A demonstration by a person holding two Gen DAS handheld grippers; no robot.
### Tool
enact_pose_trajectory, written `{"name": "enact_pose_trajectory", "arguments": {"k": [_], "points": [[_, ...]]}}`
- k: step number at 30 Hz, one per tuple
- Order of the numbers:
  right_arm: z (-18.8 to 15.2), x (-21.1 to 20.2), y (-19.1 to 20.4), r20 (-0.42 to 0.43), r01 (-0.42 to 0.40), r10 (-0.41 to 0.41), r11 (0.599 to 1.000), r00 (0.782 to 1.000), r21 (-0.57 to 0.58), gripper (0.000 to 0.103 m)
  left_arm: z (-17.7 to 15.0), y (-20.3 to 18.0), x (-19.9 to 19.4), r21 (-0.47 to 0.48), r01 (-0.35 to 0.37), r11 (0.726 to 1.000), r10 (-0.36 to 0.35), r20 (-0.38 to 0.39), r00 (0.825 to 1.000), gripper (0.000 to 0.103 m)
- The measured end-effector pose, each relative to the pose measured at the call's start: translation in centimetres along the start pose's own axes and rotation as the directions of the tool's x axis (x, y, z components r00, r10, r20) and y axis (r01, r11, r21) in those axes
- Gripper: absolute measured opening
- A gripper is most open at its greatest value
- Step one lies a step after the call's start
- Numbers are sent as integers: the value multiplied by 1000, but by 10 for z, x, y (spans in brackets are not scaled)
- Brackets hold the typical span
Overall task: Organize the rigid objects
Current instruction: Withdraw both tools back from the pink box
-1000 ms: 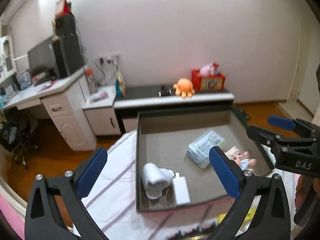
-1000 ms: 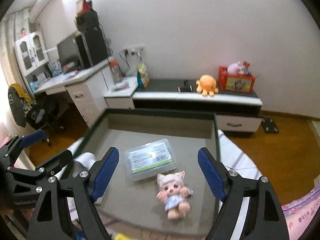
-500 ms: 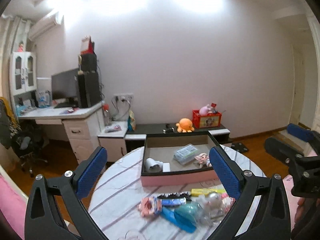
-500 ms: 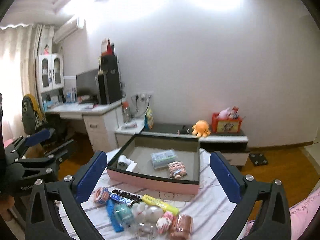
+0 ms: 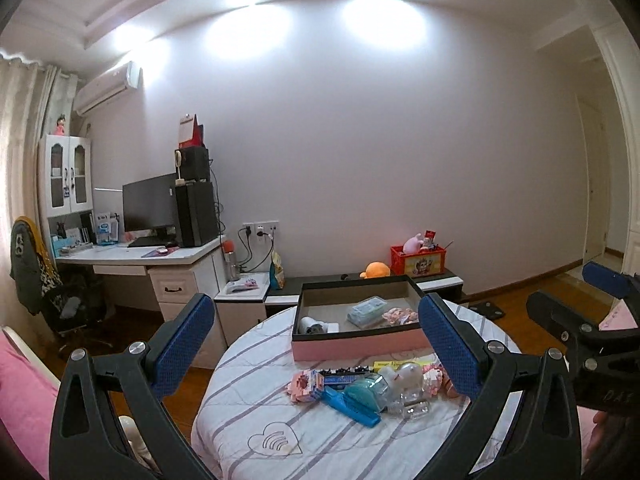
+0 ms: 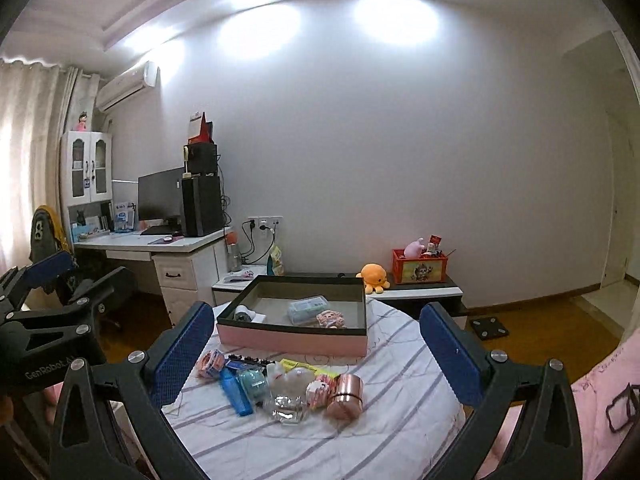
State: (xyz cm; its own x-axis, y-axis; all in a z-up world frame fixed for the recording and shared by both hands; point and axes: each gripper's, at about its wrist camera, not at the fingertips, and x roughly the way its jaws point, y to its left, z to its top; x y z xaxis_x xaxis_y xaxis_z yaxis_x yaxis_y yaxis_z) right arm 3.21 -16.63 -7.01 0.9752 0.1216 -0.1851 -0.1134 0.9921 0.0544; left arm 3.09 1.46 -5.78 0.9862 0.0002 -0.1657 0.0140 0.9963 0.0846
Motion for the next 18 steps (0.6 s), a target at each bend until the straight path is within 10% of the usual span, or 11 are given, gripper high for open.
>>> {"name": "enact_pose_trajectory", "arguments": {"k": [18], "points": [[-9,-11,-5,-28,30,-30,1000,999,5,103,-7,9,7,-4,-14,1000,14,-63,998,103]]}}
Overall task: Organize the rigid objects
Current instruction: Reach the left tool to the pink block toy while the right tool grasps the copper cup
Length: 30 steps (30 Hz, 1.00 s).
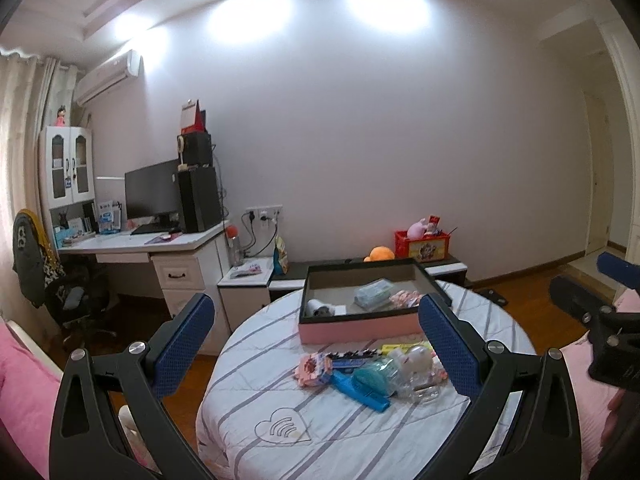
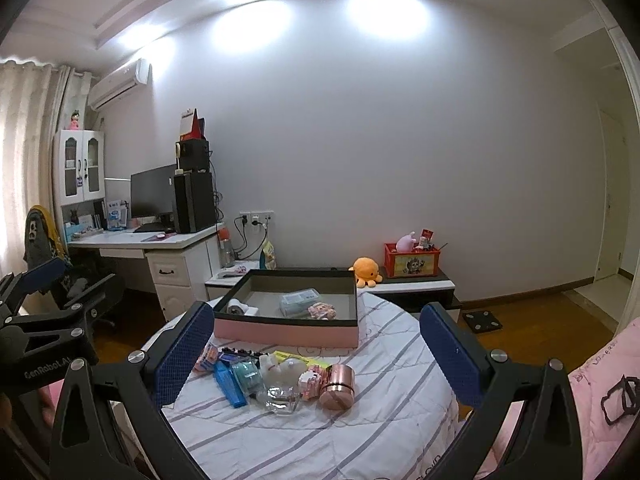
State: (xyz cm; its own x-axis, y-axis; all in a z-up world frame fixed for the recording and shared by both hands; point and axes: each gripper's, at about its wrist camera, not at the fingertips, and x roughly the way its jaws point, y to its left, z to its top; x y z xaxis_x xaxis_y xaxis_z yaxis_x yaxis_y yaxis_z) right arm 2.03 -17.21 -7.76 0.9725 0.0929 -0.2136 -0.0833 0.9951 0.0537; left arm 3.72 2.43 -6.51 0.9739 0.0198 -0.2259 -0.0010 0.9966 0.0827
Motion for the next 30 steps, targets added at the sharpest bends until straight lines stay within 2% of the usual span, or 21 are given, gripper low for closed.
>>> {"name": "enact_pose_trajectory", "arguments": {"k": [4,9,15,21,28,30], "points": [[-8,14,-6,-44,14,-14,1000,999,7,103,-10,10,18,-16,-17,1000,17,-51,999,103],[-27,38,-15,-127,34,-32,999,991,12,103,-36,23,49,-48,-19,999,11,-159,987,103],[-62,90,-28,-306,69,-68,998,950,-9,103,-70,37,93,-105,-16,994,-16,-298,955,103],[-95,148,-38,-453,87,-93,996,887,-33,103,-89,38,124,-86,-38,996,3,-373,928,103],[-107,194,-35,-528,77,-129,990,840,-118,103,-103,38,151,-68,-44,997,10,-434,901,103],[-106,203,-36,-530,62,-112,992,841,-112,103,-107,37,160,-64,-43,997,10,-450,893,103]]}}
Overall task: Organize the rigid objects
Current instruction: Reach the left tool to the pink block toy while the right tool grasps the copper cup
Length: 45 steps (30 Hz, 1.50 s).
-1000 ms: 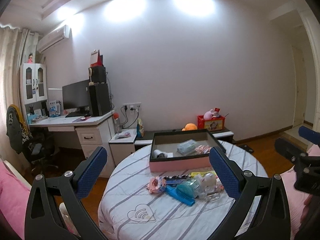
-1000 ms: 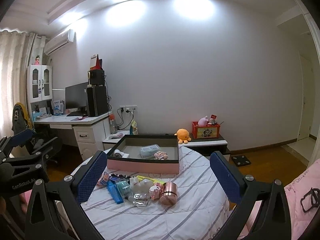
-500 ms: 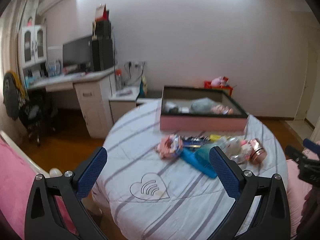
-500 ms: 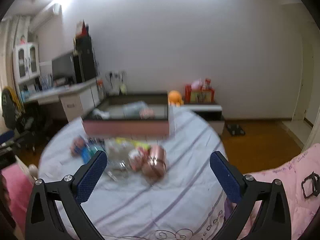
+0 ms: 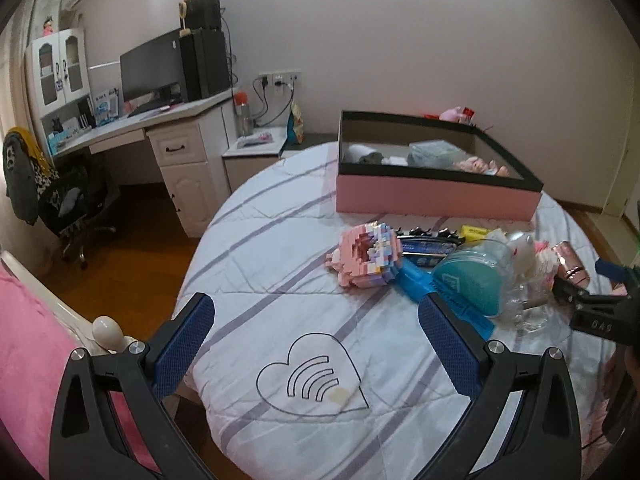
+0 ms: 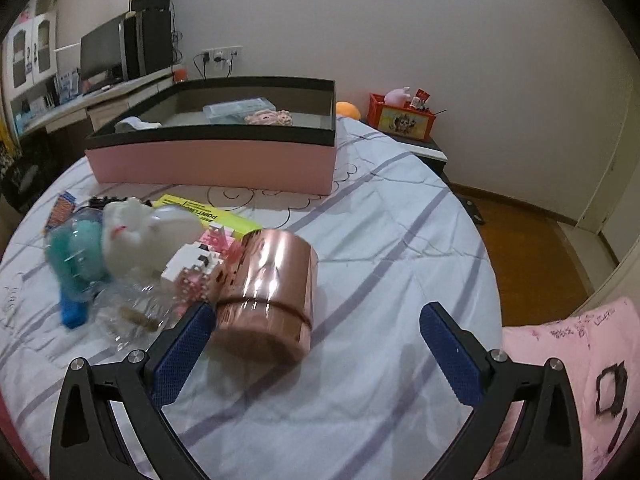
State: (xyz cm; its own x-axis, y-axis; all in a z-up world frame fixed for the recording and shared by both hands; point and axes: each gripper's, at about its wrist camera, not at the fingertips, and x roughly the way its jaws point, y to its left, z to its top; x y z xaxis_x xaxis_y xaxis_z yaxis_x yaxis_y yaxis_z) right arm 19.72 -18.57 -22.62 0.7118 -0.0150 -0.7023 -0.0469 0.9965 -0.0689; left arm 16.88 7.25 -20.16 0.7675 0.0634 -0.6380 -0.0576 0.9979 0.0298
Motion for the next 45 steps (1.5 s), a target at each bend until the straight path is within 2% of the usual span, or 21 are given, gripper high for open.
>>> {"name": "enact_pose_trajectory", "arguments": {"k": [2,5,7,8,17,18,20,22,25,27,28,33,38,45], "points": [[3,3,-2,-3,-37,37,999,999,-2,102,2,-1,8,-1,10,1000,-10,-13,1000,103],[6,6,-9,-4,-81,82,997,997,12,85,5,-4,21,-3,31,1000,-31,-32,999,103],[6,9,-14,-3,-107,107,994,994,36,50,7,-7,29,-7,45,999,-45,-42,998,103],[5,12,-15,-12,-98,99,994,995,36,48,9,-8,35,-8,53,999,-53,-51,997,103],[3,20,-18,-23,-109,110,993,994,55,47,25,-15,88,-51,88,995,-94,-139,986,103],[3,20,-18,-21,-110,111,992,994,57,47,28,-12,92,-76,105,992,-115,-141,983,103],[3,20,-18,-19,-109,111,992,994,56,47,30,-9,95,-89,99,991,-111,-137,984,102],[3,21,-18,-19,-110,111,992,994,59,47,31,-9,102,-94,107,990,-121,-157,980,97],[4,21,-18,-19,-107,108,993,994,59,47,31,-8,104,-101,159,982,-174,-158,972,85],[4,21,-18,-19,-105,106,993,994,57,47,32,-12,102,-85,196,977,-207,-150,967,68],[4,22,-18,-19,-106,107,993,994,57,47,32,-15,100,-70,202,977,-211,-146,967,68],[4,22,-18,-18,-101,103,993,995,55,47,31,-17,94,-40,188,981,-192,-135,972,67],[4,19,-17,0,-97,97,994,995,56,47,30,-19,77,22,104,994,-101,-94,990,67],[1,9,-21,35,-92,89,993,995,78,47,28,-17,46,32,85,996,-84,-28,996,67]]}}
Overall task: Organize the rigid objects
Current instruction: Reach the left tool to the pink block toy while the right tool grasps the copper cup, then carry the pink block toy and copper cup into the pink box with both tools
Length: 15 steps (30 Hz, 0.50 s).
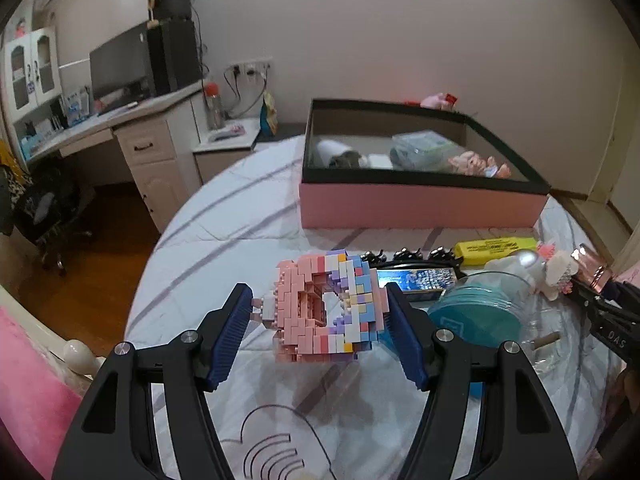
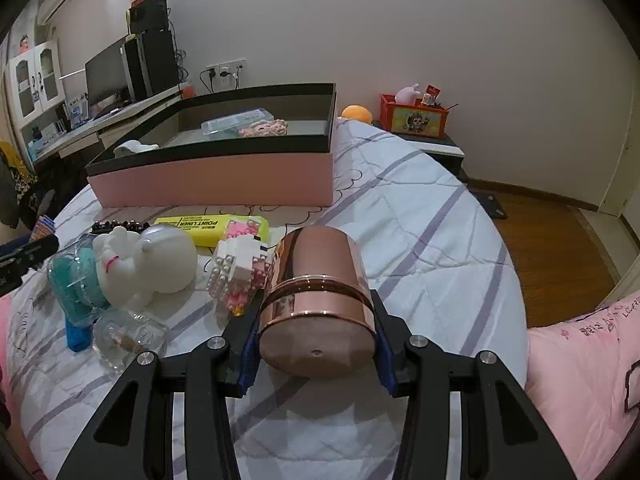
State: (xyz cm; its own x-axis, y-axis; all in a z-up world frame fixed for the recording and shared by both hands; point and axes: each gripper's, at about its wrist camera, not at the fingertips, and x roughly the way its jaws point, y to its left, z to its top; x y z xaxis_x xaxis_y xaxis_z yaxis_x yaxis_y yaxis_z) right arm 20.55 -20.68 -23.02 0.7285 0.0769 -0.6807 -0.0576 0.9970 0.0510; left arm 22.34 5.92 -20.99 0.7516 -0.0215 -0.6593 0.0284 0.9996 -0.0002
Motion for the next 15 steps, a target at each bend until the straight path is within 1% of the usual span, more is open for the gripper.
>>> {"name": "enact_pose_trajectory", "arguments": {"k": [1,5,10,15], "points": [[-1,-3,0,5,-2,2,1000,1000,3,47,0,0,-4,7,10,1000,-10,-1,1000,67],[-4,-12,2,15,-17,17,1000,1000,10,47,-2,-4,-16,19,7,1000,-7,18,1000,67],[-6,-28,6,47,-22,22,1000,999,15,47,-2,-13,-31,38,21,999,-23,42,999,68],[-2,-45,8,90,-29,27,999,996,22,47,1,-21,-51,54,28,998,-32,85,996,68]]}}
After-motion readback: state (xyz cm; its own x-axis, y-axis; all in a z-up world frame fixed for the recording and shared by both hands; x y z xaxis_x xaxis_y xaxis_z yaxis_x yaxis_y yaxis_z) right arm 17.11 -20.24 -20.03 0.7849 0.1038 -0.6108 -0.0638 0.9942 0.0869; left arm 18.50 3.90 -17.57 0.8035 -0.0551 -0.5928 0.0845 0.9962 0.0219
